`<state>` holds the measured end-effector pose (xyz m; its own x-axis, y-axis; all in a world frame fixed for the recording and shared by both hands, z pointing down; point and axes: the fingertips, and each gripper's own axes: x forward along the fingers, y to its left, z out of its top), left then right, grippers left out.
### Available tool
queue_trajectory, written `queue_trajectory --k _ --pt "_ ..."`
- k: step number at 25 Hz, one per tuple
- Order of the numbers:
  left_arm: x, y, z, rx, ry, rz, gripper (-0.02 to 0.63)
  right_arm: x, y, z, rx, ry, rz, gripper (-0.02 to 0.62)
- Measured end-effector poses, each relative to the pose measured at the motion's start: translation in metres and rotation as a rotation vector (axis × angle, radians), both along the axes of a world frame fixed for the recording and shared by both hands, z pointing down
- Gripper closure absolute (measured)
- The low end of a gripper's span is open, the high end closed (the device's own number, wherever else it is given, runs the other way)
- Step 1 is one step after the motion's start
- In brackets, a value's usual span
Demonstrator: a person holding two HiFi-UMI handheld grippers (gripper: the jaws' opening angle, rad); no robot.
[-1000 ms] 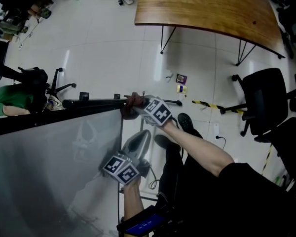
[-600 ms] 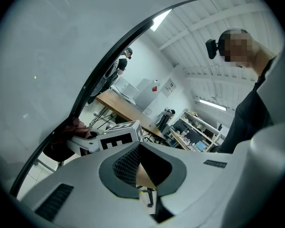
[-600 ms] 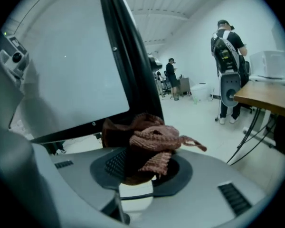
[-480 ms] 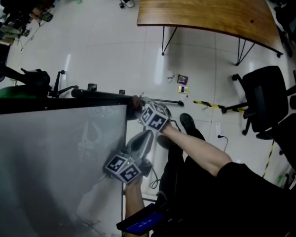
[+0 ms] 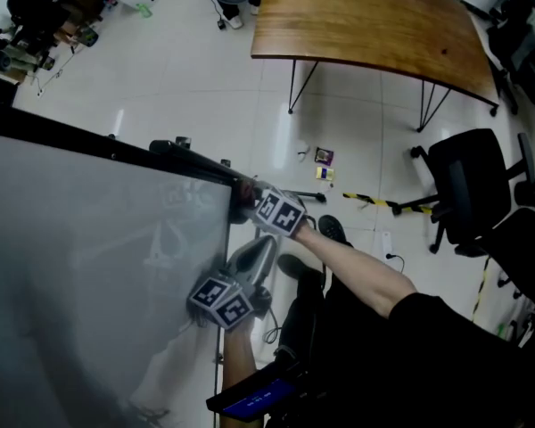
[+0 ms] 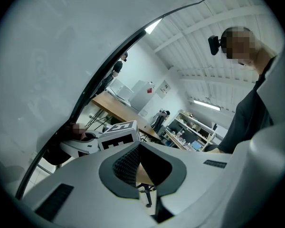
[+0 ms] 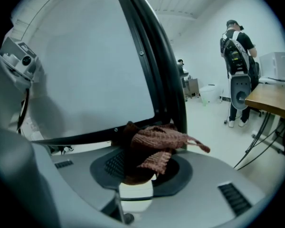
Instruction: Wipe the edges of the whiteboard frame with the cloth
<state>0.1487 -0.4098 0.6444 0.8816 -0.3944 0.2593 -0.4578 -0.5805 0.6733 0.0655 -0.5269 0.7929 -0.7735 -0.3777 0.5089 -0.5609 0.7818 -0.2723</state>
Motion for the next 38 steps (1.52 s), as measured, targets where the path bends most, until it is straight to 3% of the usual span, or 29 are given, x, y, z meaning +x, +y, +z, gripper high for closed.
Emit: queue_trajectory --k 7,13,17,25,29,38 --pt "-0.008 0.006 -0.010 0.027 0.009 0.019 0.615 -0.014 0.021 0.000 -0.057 -0.025 -0.043 0.469" --pt "-0.008 0.009 -0.020 0.053 0.028 0.062 0.615 -0.008 0.033 -0.012 -0.125 -0.087 -0.002 0.469" --pt "0.000 0.013 -0.030 0.061 0.076 0.086 0.615 0.018 0.038 -0.039 -0.186 -0.251 0.106 0.469" --pt "0.025 0.015 -0.064 0.079 0.191 0.110 0.615 0.101 0.037 -0.130 -0.207 -0.616 0.330 0.468" --pt "0.031 0.009 -0.089 0.107 0.213 0.092 0.615 0.125 0.035 -0.190 -0.169 -0.790 0.341 0.468" --pt "0.081 0.006 -0.154 0.156 0.302 0.003 0.614 0.225 0.045 -0.287 -0.069 -0.977 0.316 0.468"
